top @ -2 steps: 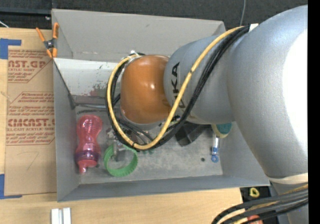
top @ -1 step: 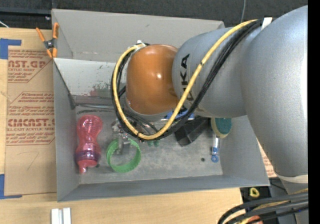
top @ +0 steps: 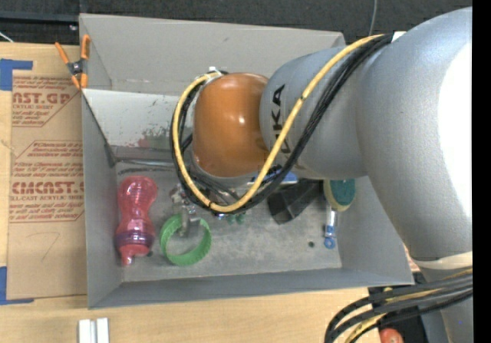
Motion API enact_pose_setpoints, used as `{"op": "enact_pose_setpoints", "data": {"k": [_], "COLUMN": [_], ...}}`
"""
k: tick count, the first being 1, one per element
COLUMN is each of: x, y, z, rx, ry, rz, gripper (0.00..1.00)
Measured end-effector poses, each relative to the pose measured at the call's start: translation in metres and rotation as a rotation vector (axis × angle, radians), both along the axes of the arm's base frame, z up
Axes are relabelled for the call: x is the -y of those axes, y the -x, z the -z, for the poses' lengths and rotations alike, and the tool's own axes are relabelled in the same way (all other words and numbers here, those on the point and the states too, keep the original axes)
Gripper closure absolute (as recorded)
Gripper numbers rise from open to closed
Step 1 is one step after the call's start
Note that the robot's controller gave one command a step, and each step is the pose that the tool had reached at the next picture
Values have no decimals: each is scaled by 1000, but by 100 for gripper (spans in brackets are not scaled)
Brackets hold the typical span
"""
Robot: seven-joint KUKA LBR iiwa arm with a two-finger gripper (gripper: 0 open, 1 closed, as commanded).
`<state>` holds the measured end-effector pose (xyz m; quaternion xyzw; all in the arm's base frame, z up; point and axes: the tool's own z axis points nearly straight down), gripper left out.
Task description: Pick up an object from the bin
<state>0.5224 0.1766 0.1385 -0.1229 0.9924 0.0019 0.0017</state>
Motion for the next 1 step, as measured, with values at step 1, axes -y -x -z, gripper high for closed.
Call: {"op": "enact_pose_setpoints", "data": {"k": [1], "x": [2], "y": [3], "z": [-96], "rx": [-1], "ry": [1], "rz": [15], "gripper": [100]}}
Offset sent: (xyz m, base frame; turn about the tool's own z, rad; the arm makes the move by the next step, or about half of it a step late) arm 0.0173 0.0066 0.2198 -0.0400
